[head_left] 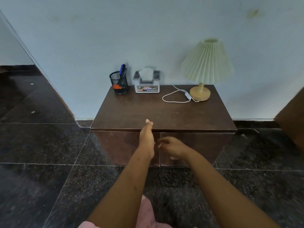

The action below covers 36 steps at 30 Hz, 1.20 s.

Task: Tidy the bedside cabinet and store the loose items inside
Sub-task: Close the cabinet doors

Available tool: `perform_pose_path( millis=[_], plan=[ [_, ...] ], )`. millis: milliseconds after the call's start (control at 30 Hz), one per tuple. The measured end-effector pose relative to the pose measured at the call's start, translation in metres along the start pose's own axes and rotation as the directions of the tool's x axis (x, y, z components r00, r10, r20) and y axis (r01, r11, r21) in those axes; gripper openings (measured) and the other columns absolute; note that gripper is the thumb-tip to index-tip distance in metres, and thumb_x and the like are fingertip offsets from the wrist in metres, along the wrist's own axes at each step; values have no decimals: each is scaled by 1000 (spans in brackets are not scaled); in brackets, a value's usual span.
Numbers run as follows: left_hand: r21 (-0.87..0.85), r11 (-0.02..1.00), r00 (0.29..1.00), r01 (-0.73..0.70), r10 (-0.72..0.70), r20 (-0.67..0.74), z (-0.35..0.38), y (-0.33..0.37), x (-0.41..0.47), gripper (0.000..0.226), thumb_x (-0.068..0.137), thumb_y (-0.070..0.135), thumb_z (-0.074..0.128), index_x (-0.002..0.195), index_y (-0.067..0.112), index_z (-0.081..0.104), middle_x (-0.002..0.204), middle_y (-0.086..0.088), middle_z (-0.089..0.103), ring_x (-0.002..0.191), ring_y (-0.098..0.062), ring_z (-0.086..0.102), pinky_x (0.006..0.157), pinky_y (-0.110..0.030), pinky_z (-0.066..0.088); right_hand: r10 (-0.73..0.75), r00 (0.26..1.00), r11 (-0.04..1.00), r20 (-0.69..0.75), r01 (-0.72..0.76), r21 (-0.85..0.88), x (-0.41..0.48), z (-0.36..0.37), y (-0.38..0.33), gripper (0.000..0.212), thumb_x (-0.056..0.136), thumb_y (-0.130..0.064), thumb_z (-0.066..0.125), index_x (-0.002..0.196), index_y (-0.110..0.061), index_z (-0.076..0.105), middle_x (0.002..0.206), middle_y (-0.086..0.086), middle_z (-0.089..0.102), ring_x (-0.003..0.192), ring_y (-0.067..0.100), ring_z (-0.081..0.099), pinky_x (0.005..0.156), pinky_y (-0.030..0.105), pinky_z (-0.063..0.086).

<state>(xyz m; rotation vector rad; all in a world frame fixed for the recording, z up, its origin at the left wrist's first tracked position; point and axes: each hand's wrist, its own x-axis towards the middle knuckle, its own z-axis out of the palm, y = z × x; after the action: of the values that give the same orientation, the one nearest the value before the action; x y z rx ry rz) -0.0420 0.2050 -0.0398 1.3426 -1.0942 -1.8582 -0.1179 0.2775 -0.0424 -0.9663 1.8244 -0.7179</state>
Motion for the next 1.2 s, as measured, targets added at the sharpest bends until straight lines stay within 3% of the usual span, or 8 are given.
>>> perform_pose_path(
  millis=[100,200,300,400,567,700,1067,1200],
  plan=[
    [-23,995,991,-93,90,-104,12,20,48,41,98,42,38,126,17,55,129,0,54,112,-15,48,99,-37,35,-89,969,982,-230,124,141,44,-13,-4,33,93,-12,54,125,-12,57,126,6,60,102,12,54,74,19,42],
    [-46,976,960,-212,200,-196,27,50,104,32,97,38,43,113,16,60,86,6,50,77,-8,44,80,-29,39,-246,871,952,-425,299,62,96,-31,-17,28,89,-7,56,116,-11,63,116,4,66,99,8,56,79,9,37],
    [-44,963,946,-264,250,-209,30,82,149,35,97,36,42,118,14,58,106,-3,57,98,-17,52,95,-35,42,-356,817,931,-453,353,-95,136,-52,-38,30,86,-5,55,114,-9,63,113,7,66,97,12,58,79,8,35],
    [31,968,948,-248,249,-200,23,114,173,41,98,39,39,135,23,46,138,-2,47,124,-20,45,110,-42,34,-386,847,901,-364,263,-344,165,-79,-64,49,85,-9,55,134,-12,48,133,13,52,124,25,47,103,26,32],
    [224,964,976,-142,174,-132,14,159,190,49,99,43,33,143,23,36,150,-3,34,135,-23,34,113,-46,29,-217,943,850,-250,57,-523,195,-115,-102,79,88,-19,54,151,-28,8,156,14,15,140,38,22,112,47,28],
    [316,948,995,46,-16,-95,17,177,196,66,94,57,32,146,15,31,154,-8,28,138,-28,31,113,-46,30,-62,982,813,-181,-55,-579,207,-129,-113,86,90,-18,52,150,-35,-7,160,8,1,144,36,15,113,52,27],
    [477,875,984,82,-146,98,5,202,202,67,93,61,31,147,21,30,154,-7,29,140,-29,29,113,-49,27,59,970,726,-236,-203,-656,200,-141,-139,85,86,-18,51,151,-23,-4,160,-3,1,143,31,20,108,48,34],
    [403,915,954,-13,132,-269,-42,224,210,38,96,32,47,129,14,55,131,-8,57,114,-22,53,99,-32,42,-213,900,743,-380,-103,-661,210,-114,-184,67,85,-12,48,147,-16,23,148,8,33,130,32,38,103,46,41]
  ],
)
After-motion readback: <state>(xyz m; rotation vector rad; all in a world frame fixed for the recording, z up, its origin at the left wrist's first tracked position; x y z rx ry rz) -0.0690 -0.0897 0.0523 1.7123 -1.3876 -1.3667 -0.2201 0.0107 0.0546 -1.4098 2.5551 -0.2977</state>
